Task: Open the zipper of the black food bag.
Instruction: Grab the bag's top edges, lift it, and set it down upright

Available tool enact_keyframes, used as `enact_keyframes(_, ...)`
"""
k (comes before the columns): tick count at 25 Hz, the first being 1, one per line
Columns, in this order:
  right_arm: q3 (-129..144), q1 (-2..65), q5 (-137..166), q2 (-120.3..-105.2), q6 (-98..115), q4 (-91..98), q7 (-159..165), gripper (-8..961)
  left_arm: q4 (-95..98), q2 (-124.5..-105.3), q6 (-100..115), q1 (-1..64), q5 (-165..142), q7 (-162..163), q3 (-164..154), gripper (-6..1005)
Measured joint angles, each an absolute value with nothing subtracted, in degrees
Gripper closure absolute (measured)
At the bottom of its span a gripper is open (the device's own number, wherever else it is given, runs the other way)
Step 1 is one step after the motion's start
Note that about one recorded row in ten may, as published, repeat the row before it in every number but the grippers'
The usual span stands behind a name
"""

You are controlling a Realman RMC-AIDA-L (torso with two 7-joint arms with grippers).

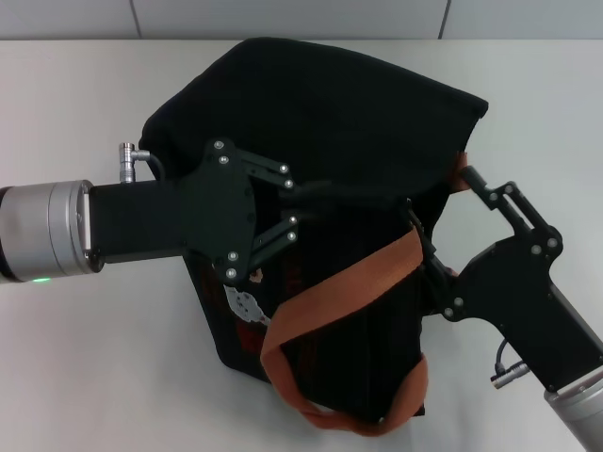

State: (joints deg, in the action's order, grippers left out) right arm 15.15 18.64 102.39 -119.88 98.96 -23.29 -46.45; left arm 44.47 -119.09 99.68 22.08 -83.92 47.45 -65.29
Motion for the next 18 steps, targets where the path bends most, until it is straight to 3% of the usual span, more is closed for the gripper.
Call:
enact_keyframes(12,15.6,18.7,102.4,-119.88,98.4,-23.3,-46.3,439,44.0,-119.09,100.2,21.7,-83.4,47.4,-65.8,900)
enact_keyframes(14,15.6,18.6,102.4,-119.88,98.4,-23.3,-46.3,653,44.0,-119.12,100.2,21.7,-83.3,47.4,-66.0,900)
enact_keyframes(18,15.6,18.6,102.4,-119.88,98.3,-23.4,-46.0,732,44.0,-119.15,100.2,21.6,-83.3,47.4,-66.2,900)
